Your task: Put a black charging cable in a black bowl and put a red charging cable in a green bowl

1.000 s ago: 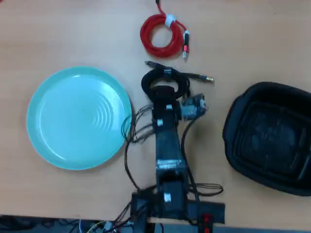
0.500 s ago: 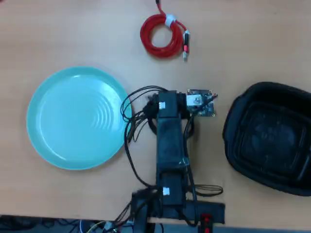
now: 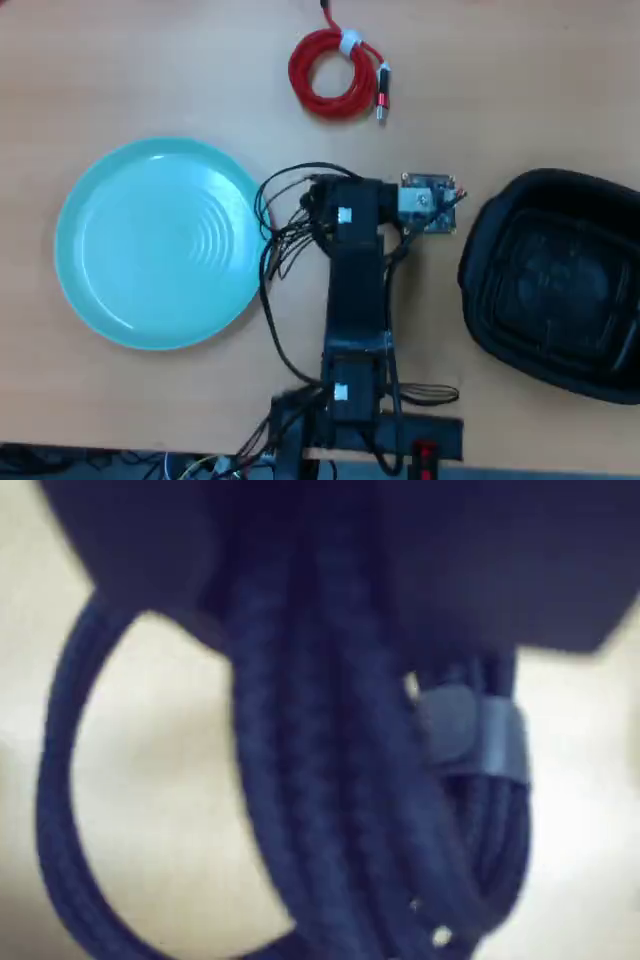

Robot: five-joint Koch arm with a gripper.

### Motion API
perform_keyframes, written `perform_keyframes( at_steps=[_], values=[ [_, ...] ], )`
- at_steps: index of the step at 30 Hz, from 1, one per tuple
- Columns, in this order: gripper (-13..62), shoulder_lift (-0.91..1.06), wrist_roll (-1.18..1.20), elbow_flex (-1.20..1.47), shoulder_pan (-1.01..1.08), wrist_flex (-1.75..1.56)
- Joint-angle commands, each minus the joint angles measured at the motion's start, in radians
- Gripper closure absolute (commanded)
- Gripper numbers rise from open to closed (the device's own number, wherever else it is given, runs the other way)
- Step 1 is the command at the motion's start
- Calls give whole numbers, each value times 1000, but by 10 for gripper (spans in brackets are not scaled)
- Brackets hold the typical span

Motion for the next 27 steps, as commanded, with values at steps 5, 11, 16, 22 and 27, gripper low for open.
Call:
perform_keyframes(
  at_steps=[5, 11, 16, 22, 27],
  values=[
    [552, 114, -38, -1068, 75, -314],
    [552, 275, -37, -1071, 183, -318],
    [552, 387, -37, -1071, 285, -319],
    [552, 394, 2, -1103, 446, -324],
    [552, 393, 58, -1134, 623, -325]
  ],
)
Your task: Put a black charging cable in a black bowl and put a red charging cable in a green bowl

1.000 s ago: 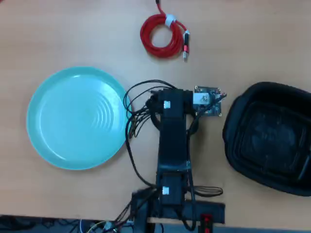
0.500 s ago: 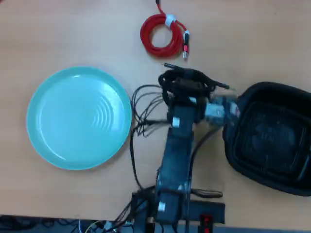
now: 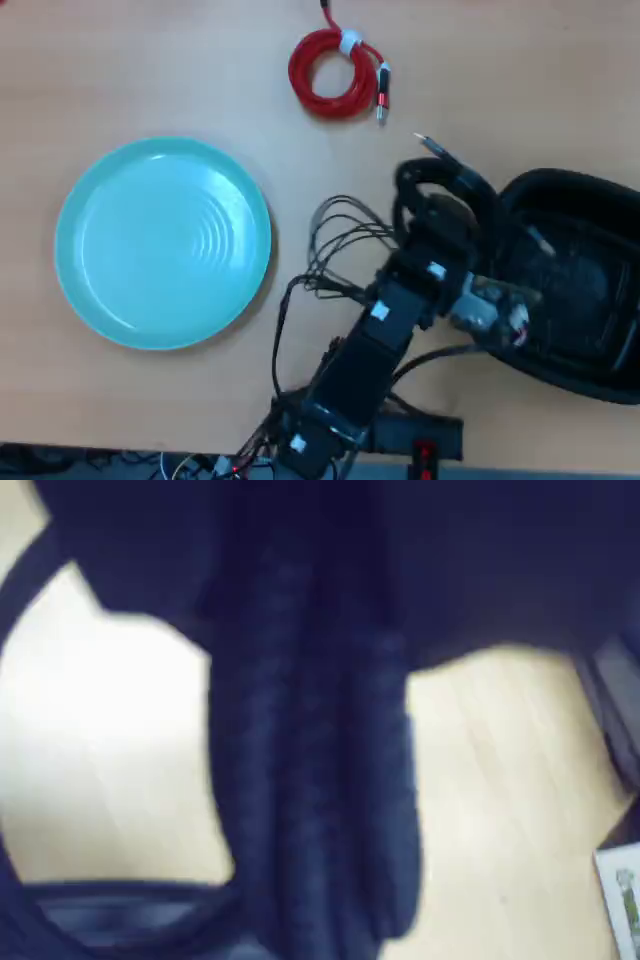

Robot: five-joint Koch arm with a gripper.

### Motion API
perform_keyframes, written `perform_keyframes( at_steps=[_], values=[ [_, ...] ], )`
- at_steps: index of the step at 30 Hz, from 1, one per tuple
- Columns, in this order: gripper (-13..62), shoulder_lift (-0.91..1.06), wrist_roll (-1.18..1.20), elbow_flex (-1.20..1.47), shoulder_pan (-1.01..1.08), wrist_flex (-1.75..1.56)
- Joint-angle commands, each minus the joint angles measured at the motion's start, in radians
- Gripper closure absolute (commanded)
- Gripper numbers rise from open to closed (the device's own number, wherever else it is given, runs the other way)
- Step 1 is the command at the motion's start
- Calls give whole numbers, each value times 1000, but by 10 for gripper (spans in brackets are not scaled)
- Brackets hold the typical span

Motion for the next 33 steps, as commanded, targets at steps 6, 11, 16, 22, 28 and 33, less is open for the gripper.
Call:
perform_keyframes(
  at_steps=[6, 11, 16, 22, 28, 33],
  values=[
    [552, 38, 67, -1134, 222, -101],
    [552, 35, 124, -1131, 492, -61],
    [552, 20, 123, -1092, 563, -58],
    [552, -3, 34, -792, 529, -161],
    [552, -5, 11, -408, 499, -413],
    [552, -5, 14, -241, 495, -502]
  ],
)
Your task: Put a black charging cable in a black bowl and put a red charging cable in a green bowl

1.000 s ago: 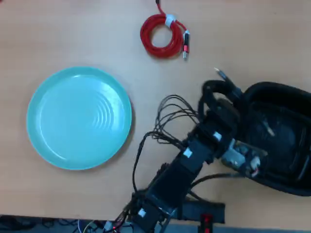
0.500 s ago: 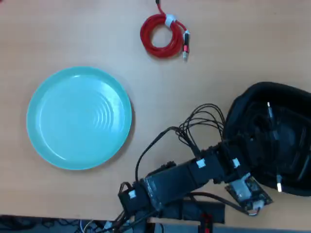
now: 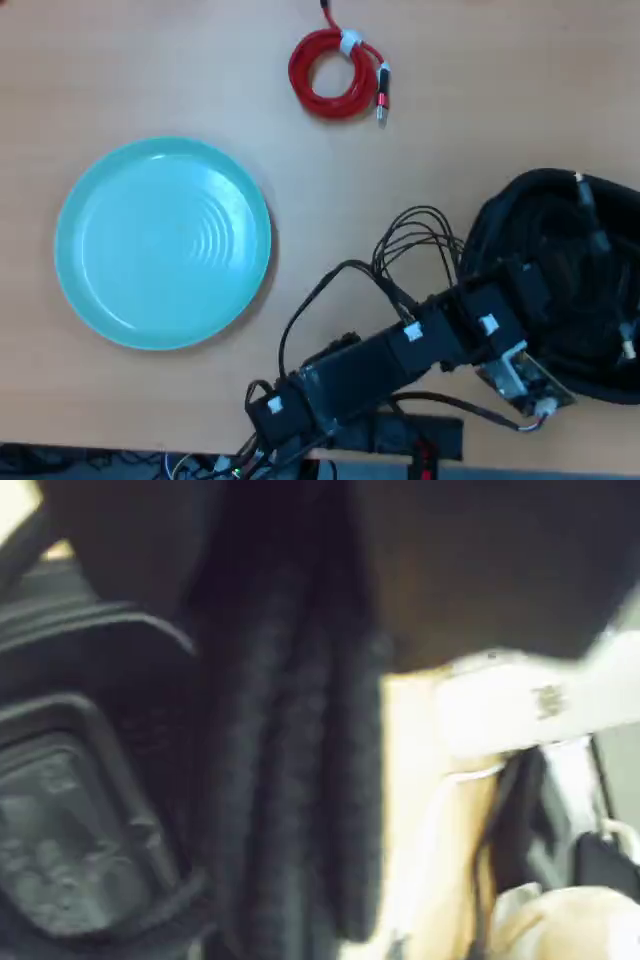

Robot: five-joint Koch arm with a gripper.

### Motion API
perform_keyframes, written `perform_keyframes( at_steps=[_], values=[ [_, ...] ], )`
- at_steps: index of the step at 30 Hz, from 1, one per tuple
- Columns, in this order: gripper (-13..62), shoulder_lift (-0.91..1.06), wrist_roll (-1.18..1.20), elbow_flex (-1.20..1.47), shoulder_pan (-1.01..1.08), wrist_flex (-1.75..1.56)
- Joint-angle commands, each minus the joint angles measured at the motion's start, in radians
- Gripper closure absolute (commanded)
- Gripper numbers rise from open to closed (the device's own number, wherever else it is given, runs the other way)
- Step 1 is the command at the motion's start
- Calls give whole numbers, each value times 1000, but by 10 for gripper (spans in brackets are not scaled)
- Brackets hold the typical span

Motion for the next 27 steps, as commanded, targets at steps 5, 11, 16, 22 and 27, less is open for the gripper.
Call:
perform_keyframes(
  at_steps=[5, 11, 16, 22, 27],
  values=[
    [552, 3, -55, -210, -2, -215],
    [552, -44, -74, -147, 11, -222],
    [552, -155, -78, -147, -2, -207],
    [552, -179, -74, -160, 21, -186],
    [548, -244, -75, -147, 23, -160]
  ],
)
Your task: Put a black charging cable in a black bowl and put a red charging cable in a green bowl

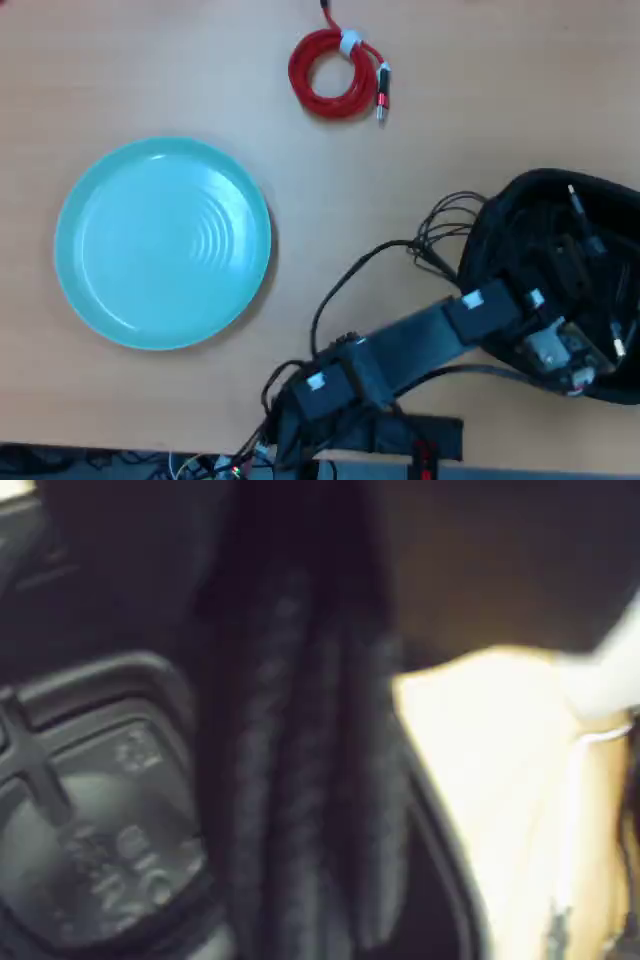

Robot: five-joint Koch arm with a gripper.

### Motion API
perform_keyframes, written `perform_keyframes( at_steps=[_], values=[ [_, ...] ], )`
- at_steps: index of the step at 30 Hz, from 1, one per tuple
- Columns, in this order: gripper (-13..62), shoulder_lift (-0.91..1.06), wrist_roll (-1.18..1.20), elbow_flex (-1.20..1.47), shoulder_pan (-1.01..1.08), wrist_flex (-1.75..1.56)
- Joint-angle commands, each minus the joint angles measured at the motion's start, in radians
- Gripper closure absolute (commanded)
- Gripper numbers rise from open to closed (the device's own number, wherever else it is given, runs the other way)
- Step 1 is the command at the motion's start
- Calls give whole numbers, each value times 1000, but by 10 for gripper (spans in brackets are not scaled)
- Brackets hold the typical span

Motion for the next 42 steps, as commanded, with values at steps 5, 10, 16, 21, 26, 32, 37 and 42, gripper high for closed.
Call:
perform_keyframes(
  at_steps=[5, 10, 16, 21, 26, 32, 37, 42],
  values=[
    [547, -23, -29, -129, 2, -141],
    [547, -112, -25, -83, 0, -141],
    [542, -127, -18, -95, 8, -97],
    [510, -130, -21, -158, 12, 14],
    [484, -141, -21, -155, 18, 35],
    [323, -146, -20, -155, 17, 71],
    [199, -147, 0, -155, 23, 66],
    [199, -147, 41, -153, 23, 21]
  ],
)
